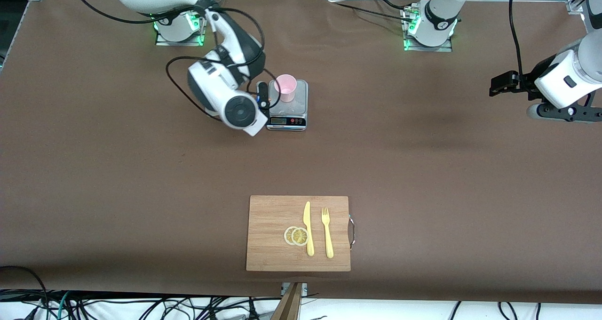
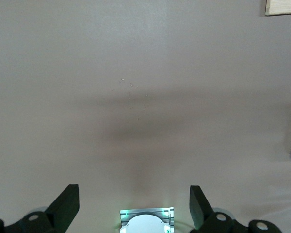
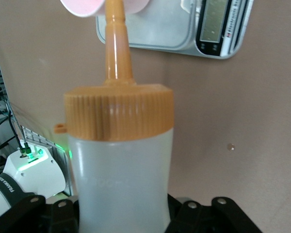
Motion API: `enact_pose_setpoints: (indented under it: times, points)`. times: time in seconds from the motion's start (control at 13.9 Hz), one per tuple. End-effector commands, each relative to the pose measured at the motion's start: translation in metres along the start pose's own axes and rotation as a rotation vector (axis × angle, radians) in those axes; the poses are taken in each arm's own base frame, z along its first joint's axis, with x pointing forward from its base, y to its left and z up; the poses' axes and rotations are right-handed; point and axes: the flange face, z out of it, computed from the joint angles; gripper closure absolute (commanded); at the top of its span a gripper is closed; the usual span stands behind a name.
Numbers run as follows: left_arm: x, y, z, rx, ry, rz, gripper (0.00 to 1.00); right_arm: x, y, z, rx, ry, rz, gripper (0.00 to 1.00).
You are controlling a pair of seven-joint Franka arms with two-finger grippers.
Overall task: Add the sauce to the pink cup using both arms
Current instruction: 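Lift the sauce bottle with the right gripper over the pink cup, then tilt the bottle nozzle into the pink cup and dispense sauce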
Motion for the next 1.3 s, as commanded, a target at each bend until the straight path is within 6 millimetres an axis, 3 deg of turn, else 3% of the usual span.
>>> enact_pose_setpoints:
  times: [0.0, 0.79, 1.22]
  points:
    - [0.002, -0.003, -0.006, 0.009, 0.006, 0.019, 0.0, 0.026, -0.012, 0.005, -0.026, -0.086, 0.043, 1.0]
    - [0.003, -0.002, -0.005, 0.007, 0.004, 0.021, 0.0, 0.076, -0.057, 0.015, -0.1, -0.304, 0.064, 1.0]
    - [0.003, -0.002, -0.005, 0.007, 0.004, 0.021, 0.0, 0.076, -0.058, 0.014, -0.104, -0.309, 0.067, 1.0]
